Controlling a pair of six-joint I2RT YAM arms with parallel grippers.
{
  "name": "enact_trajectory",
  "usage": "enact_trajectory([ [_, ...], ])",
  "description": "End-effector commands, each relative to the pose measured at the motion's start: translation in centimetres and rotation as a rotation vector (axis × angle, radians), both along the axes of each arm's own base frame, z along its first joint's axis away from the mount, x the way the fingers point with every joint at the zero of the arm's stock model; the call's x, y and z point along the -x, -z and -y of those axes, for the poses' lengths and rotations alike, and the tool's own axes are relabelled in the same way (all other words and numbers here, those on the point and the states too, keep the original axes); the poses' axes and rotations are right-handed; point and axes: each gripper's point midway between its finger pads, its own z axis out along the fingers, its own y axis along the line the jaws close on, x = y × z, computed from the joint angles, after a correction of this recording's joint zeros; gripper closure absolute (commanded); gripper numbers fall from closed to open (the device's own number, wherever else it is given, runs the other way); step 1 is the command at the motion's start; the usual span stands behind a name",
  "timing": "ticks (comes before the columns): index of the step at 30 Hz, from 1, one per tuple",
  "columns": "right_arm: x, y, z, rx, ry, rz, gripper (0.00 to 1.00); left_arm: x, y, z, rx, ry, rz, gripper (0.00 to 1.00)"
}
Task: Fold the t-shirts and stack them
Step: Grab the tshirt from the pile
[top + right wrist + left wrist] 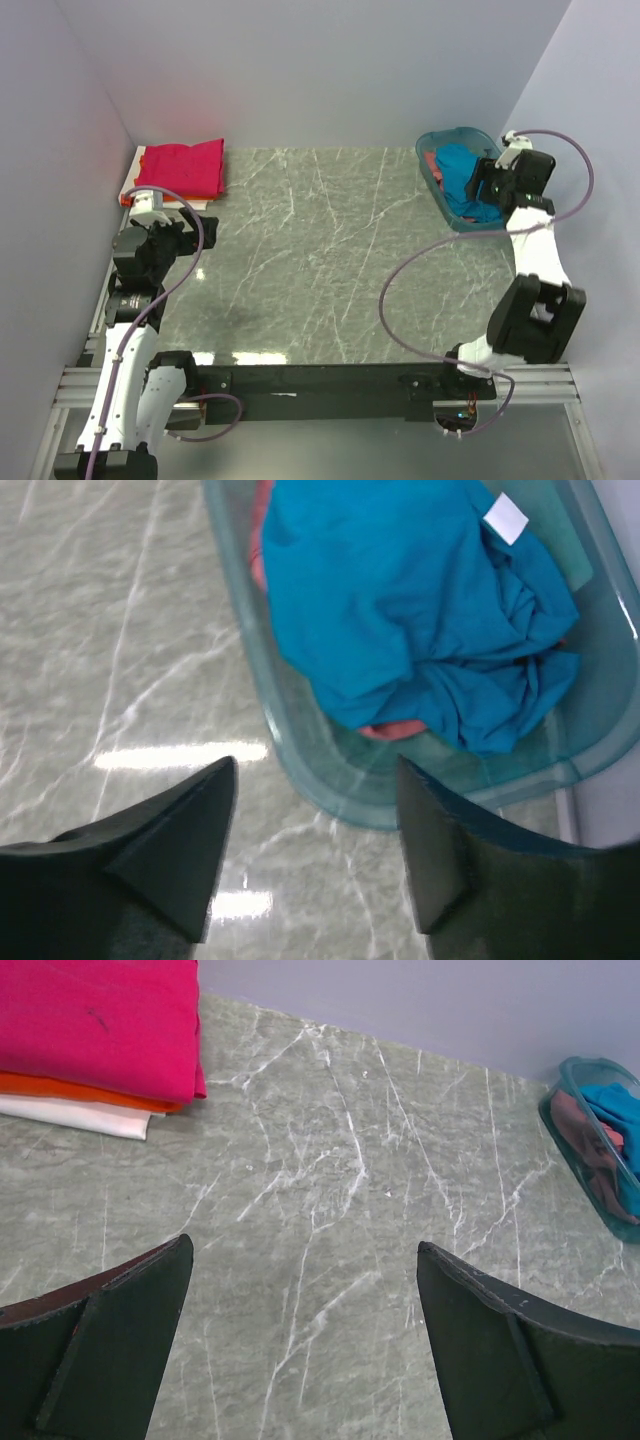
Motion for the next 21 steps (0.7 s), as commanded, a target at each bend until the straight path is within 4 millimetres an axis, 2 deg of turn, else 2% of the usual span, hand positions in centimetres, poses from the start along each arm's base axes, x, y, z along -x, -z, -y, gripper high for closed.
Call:
enact_trajectory([
  [1,-2.4,0.4,2.1,0.009,0.066,-0.040,0.32,0.2,-1.1,0.5,-0.003,0.029,0.035,0.00],
  [2,-3.7,1.2,2.3,0.004,0.057,-0.060,0.34,0.2,-1.1,0.5,-0.003,0.029,0.035,0.00],
  [3,-4.2,1.6,2.2,0.011,0.060,-0.083,0.36,0.2,-1.0,0.4,-0.004,0.026,0.033,0.01],
  [8,-8.5,3.0,2.9,-0.003,0.055,-0.126,0.37,0.3,-1.0,0.5,-0.003,0.026,0.034,0.01],
  [13,-10.4,5.1,2.9,-0.016,0.020,-0.171,0.41,0.1,-0.8,0.3,-0.006,0.018,0.024,0.00],
  [15,-11.0,5.1,2.8,-0.018,0.009,-0.169,0.41,0.0,-0.5,0.3,-0.006,0.017,0.015,0.01],
  [16,-11.3,6.0,2.8,-0.029,0.001,-0.188,0.41,0.0,-0.4,0.3,-0.007,0.019,0.011,0.01],
  [17,-11.8,5.5,2.6,-0.037,-0.011,-0.175,0.41,-0.1,-0.4,0.3,-0.007,0.019,0.011,0.01],
  [19,-12.0,6.3,2.3,-0.053,-0.025,-0.196,0.45,-0.2,-0.2,0.2,-0.006,0.011,0.003,0.00],
  [21,-12.5,6.3,1.8,-0.052,-0.036,-0.186,0.50,-0.2,0.0,0.1,-0.007,0.006,-0.004,0.01],
])
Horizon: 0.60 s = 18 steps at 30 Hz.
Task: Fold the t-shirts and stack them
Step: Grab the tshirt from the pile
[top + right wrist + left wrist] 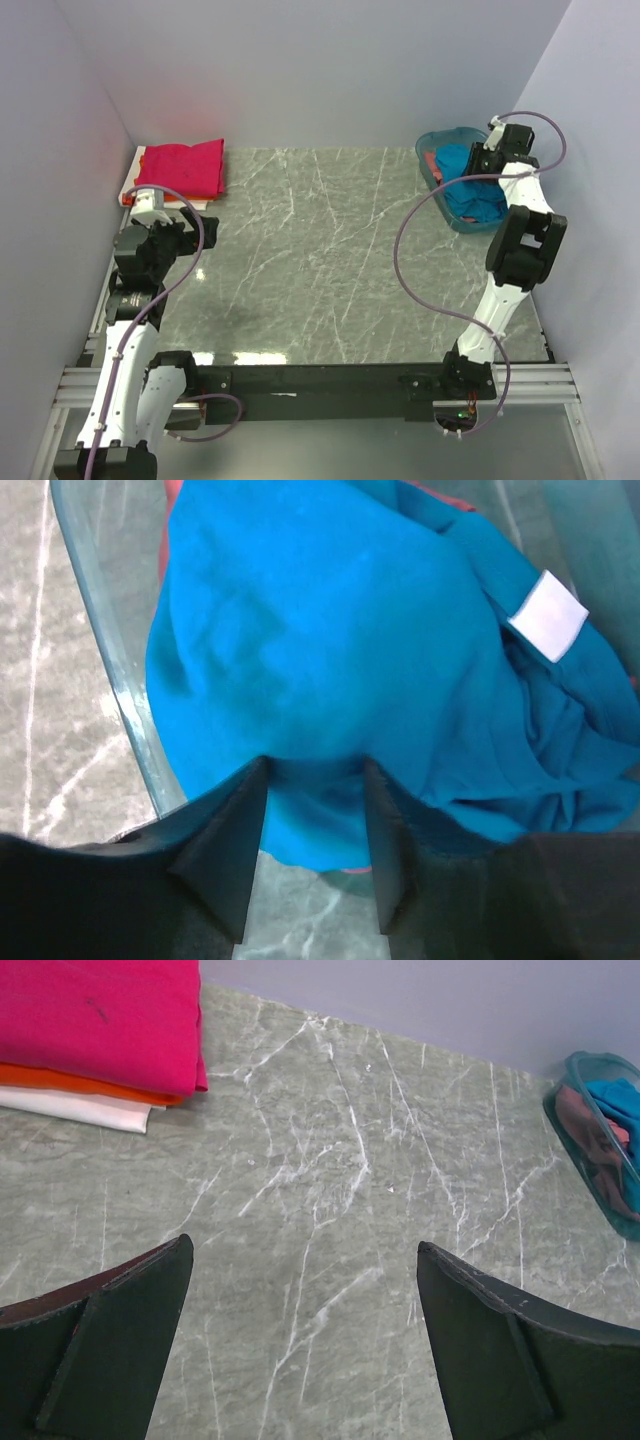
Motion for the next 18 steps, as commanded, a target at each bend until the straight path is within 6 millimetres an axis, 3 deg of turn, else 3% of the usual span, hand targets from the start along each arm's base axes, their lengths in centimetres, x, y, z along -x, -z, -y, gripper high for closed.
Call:
enact_trajectory([
  [1,-1.1,-1.5,-1.2,-0.003,-0.043,0.038,0.55,-0.1,-0.3,0.1,-0.009,0.007,0.007,0.01],
  [2,-1.1,-1.3,-1.6,-0.002,-0.050,0.035,0.61,-0.1,-0.2,0.1,-0.009,0.004,0.006,0.01],
  [3,-1.2,-1.2,-1.7,0.000,-0.051,0.034,0.74,-0.1,-0.2,0.1,-0.009,0.004,0.003,0.01],
  [5,-0.6,-1.0,-2.0,0.009,-0.061,0.033,0.88,-0.2,-0.1,0.1,-0.009,0.005,-0.002,0.01],
  [6,-0.6,-1.5,-2.0,0.029,-0.063,0.056,1.00,-0.2,-0.1,0.1,-0.009,0.005,-0.002,0.01],
  [7,-0.2,-3.2,-2.2,0.054,-0.069,0.095,1.00,-0.3,0.1,0.0,-0.010,0.004,-0.008,0.00],
  [9,1.0,-3.2,-3.3,0.109,-0.104,0.123,1.00,-0.3,0.0,0.0,-0.009,0.002,-0.006,0.00],
  [10,2.0,-5.9,-3.5,0.151,-0.104,0.183,1.00,-0.3,0.2,0.1,-0.010,0.006,-0.011,0.01],
  [11,3.4,-4.8,-4.3,0.165,-0.120,0.167,1.00,-0.3,0.2,0.1,-0.010,0.006,-0.011,0.01],
  [12,3.9,-5.9,-4.7,0.194,-0.132,0.201,1.00,-0.3,0.1,0.1,-0.010,0.006,-0.009,0.00],
  [13,4.9,-8.4,-5.7,0.217,-0.142,0.257,1.00,-0.3,0.2,0.2,-0.008,0.010,-0.013,0.00],
  [15,6.6,-9.5,-6.9,0.222,-0.159,0.285,1.00,-0.3,0.2,0.1,-0.009,0.009,-0.012,0.01],
  [16,7.7,-11.7,-7.7,0.228,-0.168,0.336,1.00,-0.3,0.1,0.1,-0.010,0.009,-0.009,0.01],
  [18,8.9,-14.1,-8.6,0.215,-0.176,0.381,1.00,-0.3,0.1,0.1,-0.012,0.007,-0.007,0.00],
])
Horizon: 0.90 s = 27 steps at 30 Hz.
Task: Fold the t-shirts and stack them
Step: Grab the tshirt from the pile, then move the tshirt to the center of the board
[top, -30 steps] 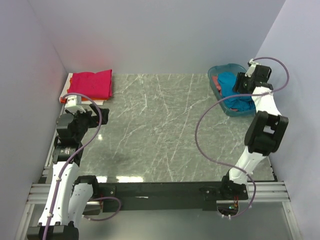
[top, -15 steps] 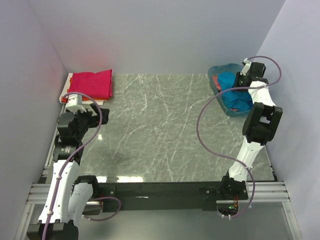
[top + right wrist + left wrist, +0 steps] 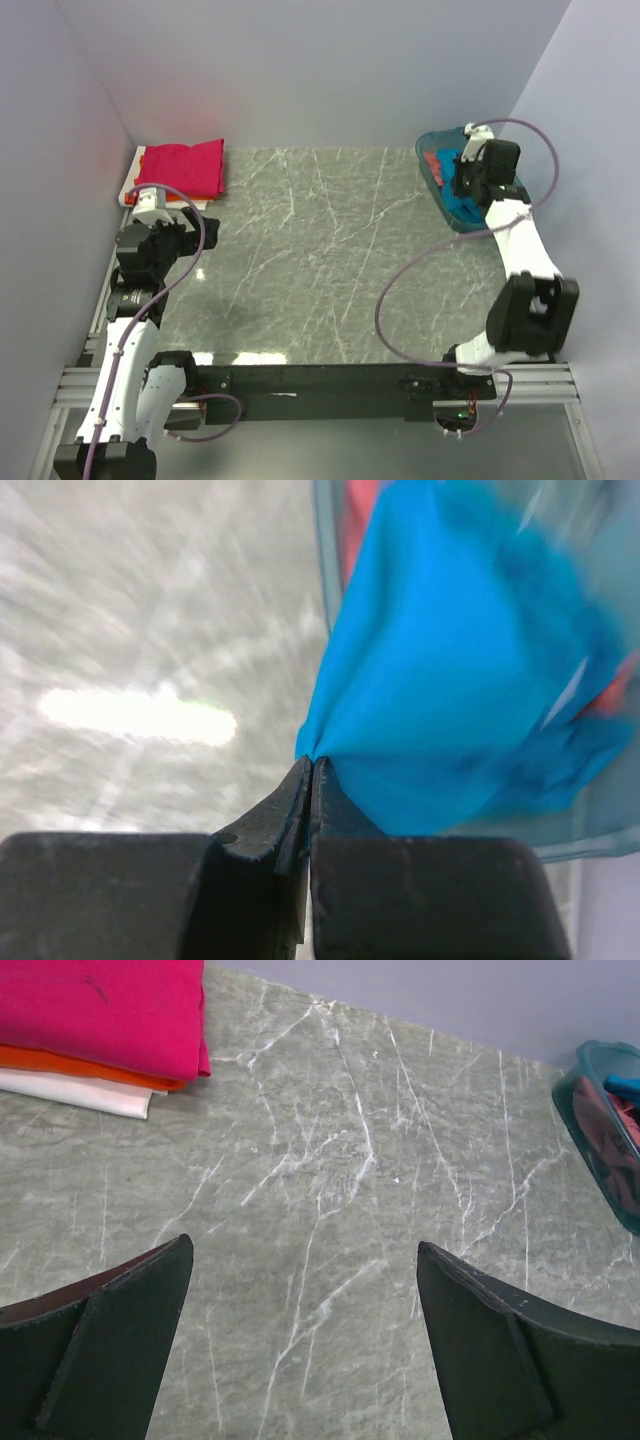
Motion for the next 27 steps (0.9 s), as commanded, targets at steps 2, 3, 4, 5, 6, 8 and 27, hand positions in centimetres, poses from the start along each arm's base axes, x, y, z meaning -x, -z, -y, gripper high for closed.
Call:
enact_trajectory([
  [2,1.7,-12.1,-2.1,0.032,-0.051,0.307,1.00,-0.1,-0.8,0.1,-0.012,0.009,0.027,0.01],
  [3,2.3,-12.8,-2.6,0.020,-0.062,0.309,1.00,-0.1,-0.8,0.1,-0.011,0.005,0.027,0.00],
  [4,3.2,-15.6,-3.2,0.019,-0.077,0.363,1.00,-0.1,-0.8,0.0,-0.012,0.003,0.027,0.01],
  [5,3.9,-16.2,-4.2,0.010,-0.101,0.364,1.00,0.0,-0.9,0.1,-0.013,0.005,0.028,0.00],
  [6,4.5,-17.4,-4.9,0.008,-0.119,0.382,1.00,0.0,-0.9,0.0,-0.012,0.003,0.028,0.01],
  [8,6.5,-20.8,-6.9,0.003,-0.171,0.442,1.00,0.0,-1.0,0.0,-0.014,0.002,0.031,0.01],
  [27,14.5,-31.0,-18.0,-0.133,-0.551,0.574,1.00,0.2,-1.3,-0.2,-0.020,-0.011,0.044,0.00],
])
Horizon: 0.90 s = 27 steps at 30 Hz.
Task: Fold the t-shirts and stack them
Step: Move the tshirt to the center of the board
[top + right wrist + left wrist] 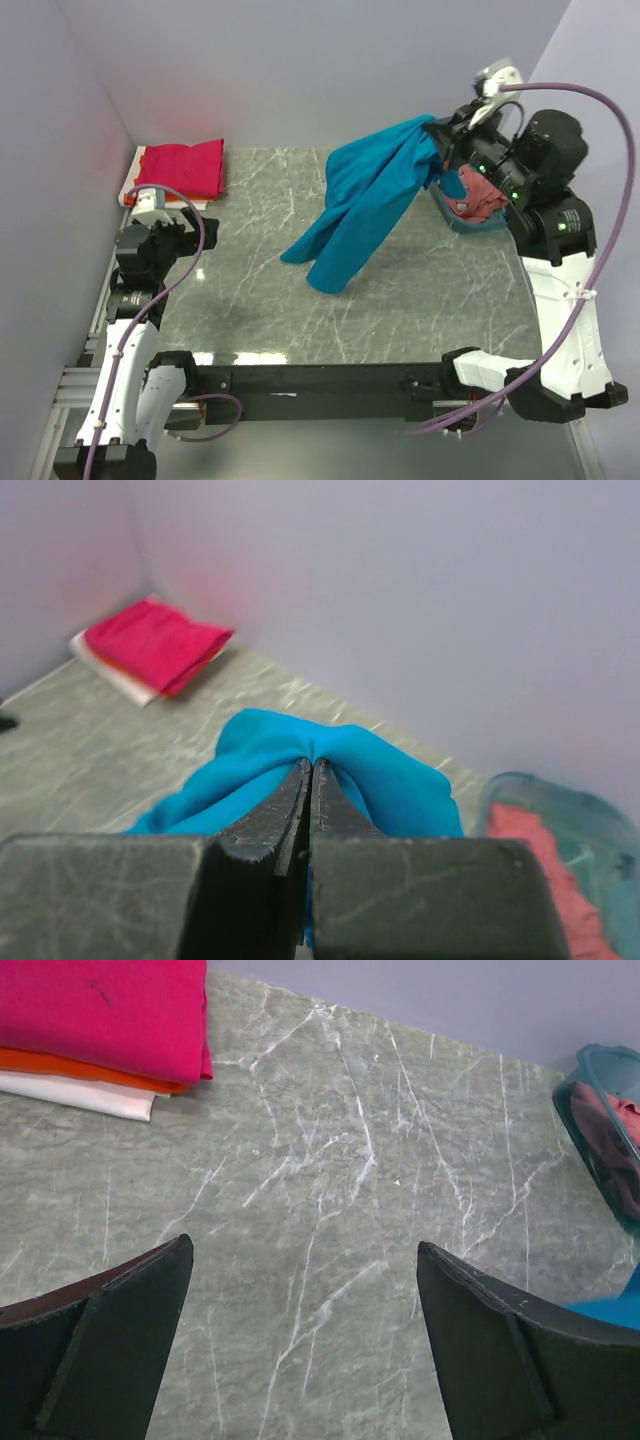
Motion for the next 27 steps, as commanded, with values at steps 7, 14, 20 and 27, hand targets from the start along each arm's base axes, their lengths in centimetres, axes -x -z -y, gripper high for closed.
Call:
enact_trajectory([
  [7,0.0,10.5,-5.6,0.167,-0.183,-0.155,1.00,0.0,-1.0,-0.2,-0.019,-0.009,0.034,0.01],
  [14,0.5,17.3,-7.8,0.304,-0.252,-0.240,1.00,-0.1,-0.9,-0.1,-0.015,-0.001,0.030,0.01],
  [20,3.1,21.5,-10.7,0.371,-0.416,-0.288,0.91,0.0,-0.8,0.2,-0.014,0.015,0.031,0.01],
  [27,6.9,24.5,-10.2,0.466,-0.576,-0.274,0.31,0.0,-0.6,2.2,0.010,0.136,0.034,0.00],
])
